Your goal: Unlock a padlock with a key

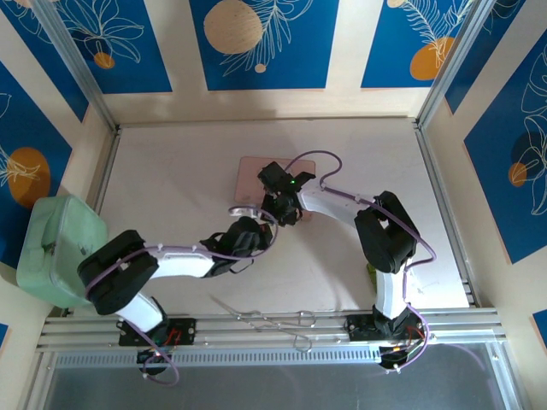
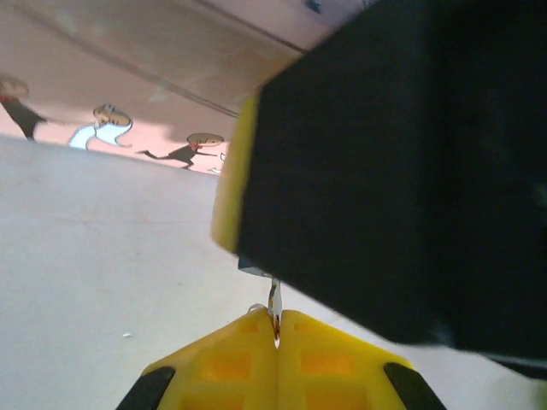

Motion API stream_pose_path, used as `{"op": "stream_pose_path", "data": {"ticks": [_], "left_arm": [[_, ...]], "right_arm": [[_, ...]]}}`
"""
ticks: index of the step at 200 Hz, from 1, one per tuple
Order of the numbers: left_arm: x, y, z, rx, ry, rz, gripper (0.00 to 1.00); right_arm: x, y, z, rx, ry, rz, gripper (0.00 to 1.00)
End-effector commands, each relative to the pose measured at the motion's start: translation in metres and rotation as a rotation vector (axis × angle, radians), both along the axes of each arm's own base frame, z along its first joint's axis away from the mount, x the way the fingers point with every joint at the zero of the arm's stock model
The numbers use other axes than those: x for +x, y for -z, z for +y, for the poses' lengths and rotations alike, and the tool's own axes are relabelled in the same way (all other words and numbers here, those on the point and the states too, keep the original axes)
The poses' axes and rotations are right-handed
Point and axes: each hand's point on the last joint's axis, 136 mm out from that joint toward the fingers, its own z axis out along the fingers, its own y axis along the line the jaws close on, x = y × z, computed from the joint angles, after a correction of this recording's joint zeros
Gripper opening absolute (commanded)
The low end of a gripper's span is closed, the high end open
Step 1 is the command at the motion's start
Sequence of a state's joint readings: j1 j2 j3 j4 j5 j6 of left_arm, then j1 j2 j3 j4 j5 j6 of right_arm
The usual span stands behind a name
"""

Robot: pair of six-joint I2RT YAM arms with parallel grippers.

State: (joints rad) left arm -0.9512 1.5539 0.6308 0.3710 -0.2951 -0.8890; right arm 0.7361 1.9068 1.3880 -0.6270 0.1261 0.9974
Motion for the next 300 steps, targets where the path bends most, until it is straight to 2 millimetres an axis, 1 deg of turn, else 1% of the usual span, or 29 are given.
{"op": "stream_pose_path", "data": {"ticks": [1, 20, 52, 71, 81, 82, 86, 96, 101, 109, 114, 121, 127, 131, 143, 152, 167, 183, 199, 210, 221, 236, 251, 265, 275, 300], "left_arm": [[0.001, -0.021, 0.009, 0.363, 0.035, -0.203, 0.0], [-0.005, -0.02, 0.001, 0.488, 0.048, -0.276, 0.0], [-0.014, -0.02, -0.018, 0.618, 0.068, -0.38, 0.0], [-0.015, -0.011, -0.021, 0.636, 0.065, -0.363, 0.0], [-0.017, -0.01, -0.023, 0.619, 0.069, -0.349, 0.0], [-0.017, -0.01, -0.022, 0.618, 0.069, -0.347, 0.01], [-0.018, -0.01, -0.022, 0.611, 0.069, -0.341, 0.11], [-0.02, -0.012, -0.02, 0.591, 0.063, -0.322, 0.43], [-0.02, -0.015, -0.019, 0.58, 0.058, -0.313, 0.54], [-0.023, -0.019, -0.017, 0.564, 0.059, -0.296, 0.67], [-0.025, -0.023, -0.017, 0.551, 0.063, -0.281, 0.72], [-0.029, -0.027, -0.016, 0.528, 0.076, -0.252, 0.82], [-0.032, -0.03, -0.013, 0.497, 0.081, -0.22, 0.88], [-0.035, -0.031, -0.01, 0.479, 0.079, -0.195, 0.89], [-0.042, -0.034, 0.0, 0.412, 0.073, -0.113, 0.89], [-0.046, -0.035, 0.011, 0.366, 0.06, -0.052, 0.86], [-0.047, -0.043, 0.029, 0.274, 0.047, 0.031, 0.81], [-0.04, -0.063, 0.046, 0.171, 0.025, 0.063, 0.76], [-0.031, -0.085, 0.064, 0.145, -0.012, 0.057, 0.77], [-0.024, -0.092, 0.076, 0.148, -0.035, 0.073, 0.77], [-0.017, -0.092, 0.085, 0.125, -0.058, 0.11, 0.78], [-0.007, -0.09, 0.091, 0.059, -0.083, 0.144, 0.77], [0.003, -0.09, 0.092, 0.028, -0.089, 0.15, 0.76], [0.013, -0.091, 0.091, 0.033, -0.086, 0.152, 0.76], [0.02, -0.088, 0.091, 0.034, -0.09, 0.167, 0.77], [0.039, -0.078, 0.088, -0.04, -0.11, 0.211, 0.76]], "right_arm": [[-0.011, 0.019, -0.002, -0.006, -0.003, 0.084, 0.0], [-0.012, 0.019, 0.001, 0.015, -0.007, 0.098, 0.0], [-0.015, 0.022, 0.002, 0.037, -0.009, 0.122, 0.0], [-0.016, 0.023, 0.002, 0.042, -0.007, 0.128, 0.0], [-0.016, 0.024, 0.001, 0.039, -0.008, 0.127, 0.0], [-0.016, 0.024, 0.001, 0.039, -0.008, 0.127, 0.0], [-0.016, 0.025, 0.001, 0.038, -0.009, 0.129, 0.0], [-0.016, 0.025, 0.0, 0.035, -0.009, 0.127, 0.0], [-0.015, 0.026, -0.001, 0.032, -0.011, 0.124, 0.0], [-0.015, 0.027, -0.001, 0.026, -0.021, 0.117, 0.0], [-0.015, 0.028, -0.002, 0.019, -0.027, 0.115, 0.0], [-0.014, 0.029, -0.002, 0.01, -0.035, 0.111, 0.0], [-0.013, 0.03, -0.003, 0.003, -0.041, 0.105, 0.0], [-0.013, 0.03, -0.003, 0.0, -0.047, 0.1, 0.0], [-0.011, 0.032, -0.005, -0.016, -0.057, 0.085, 0.0], [-0.009, 0.033, -0.006, -0.024, -0.07, 0.068, 0.0], [-0.009, 0.035, -0.009, -0.048, -0.088, 0.05, 0.0], [-0.009, 0.036, -0.012, -0.061, -0.101, 0.038, 0.0], [-0.009, 0.036, -0.015, -0.066, -0.112, 0.004, 0.0], [-0.007, 0.034, -0.014, -0.069, -0.14, -0.042, 0.0], [-0.005, 0.034, -0.013, -0.083, -0.179, -0.105, 0.0], [-0.006, 0.034, -0.013, -0.111, -0.238, -0.185, 0.0], [-0.007, 0.032, -0.012, -0.104, -0.292, -0.257, 0.0], [-0.009, 0.031, -0.009, -0.073, -0.339, -0.287, 0.0], [-0.01, 0.031, -0.009, -0.06, -0.358, -0.303, 0.0], [-0.009, 0.032, -0.013, -0.044, -0.363, -0.311, 0.0]]}}
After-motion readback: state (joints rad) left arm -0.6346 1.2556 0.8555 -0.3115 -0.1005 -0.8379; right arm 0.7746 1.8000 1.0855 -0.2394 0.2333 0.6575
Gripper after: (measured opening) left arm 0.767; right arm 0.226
